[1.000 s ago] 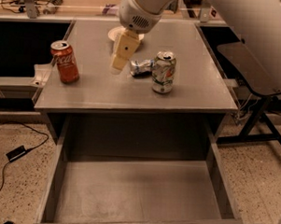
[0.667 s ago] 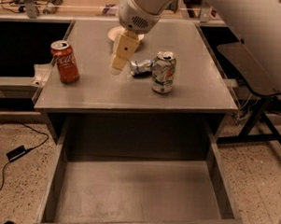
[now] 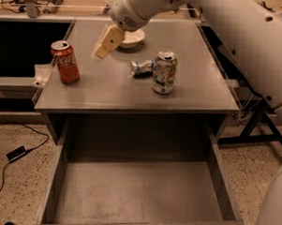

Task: Place coke can into top drawer

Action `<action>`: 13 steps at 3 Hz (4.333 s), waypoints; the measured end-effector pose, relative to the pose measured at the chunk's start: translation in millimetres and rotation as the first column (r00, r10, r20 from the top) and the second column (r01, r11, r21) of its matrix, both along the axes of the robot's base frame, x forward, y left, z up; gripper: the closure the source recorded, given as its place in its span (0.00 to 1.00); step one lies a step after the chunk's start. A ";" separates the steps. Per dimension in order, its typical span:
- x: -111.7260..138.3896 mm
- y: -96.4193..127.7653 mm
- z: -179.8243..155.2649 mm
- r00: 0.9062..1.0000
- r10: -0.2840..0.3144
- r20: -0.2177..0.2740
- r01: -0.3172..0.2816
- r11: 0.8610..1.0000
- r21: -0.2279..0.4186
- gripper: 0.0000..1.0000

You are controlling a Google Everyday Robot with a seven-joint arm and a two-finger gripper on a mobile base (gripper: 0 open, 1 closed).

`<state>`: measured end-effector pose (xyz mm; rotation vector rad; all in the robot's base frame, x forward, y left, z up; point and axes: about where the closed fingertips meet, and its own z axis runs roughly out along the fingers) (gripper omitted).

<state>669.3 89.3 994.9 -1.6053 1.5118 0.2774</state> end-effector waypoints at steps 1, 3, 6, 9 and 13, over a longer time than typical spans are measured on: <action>40.4 31.5 5.0 1.000 -0.011 0.027 0.007 0.985 0.173 0.00; 42.2 95.3 -15.8 0.990 0.075 -0.116 -0.034 0.946 0.322 0.00; 20.9 140.9 -67.9 0.954 0.140 -0.267 -0.034 0.931 0.364 0.18; -24.9 142.4 -28.6 0.936 0.352 0.034 -0.332 0.844 0.421 0.95; -141.5 115.0 -92.1 0.672 0.737 0.076 -0.712 0.614 0.341 1.00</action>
Offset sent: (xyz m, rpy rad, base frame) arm 0.0690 0.0914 -0.0033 0.4024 0.0988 0.0265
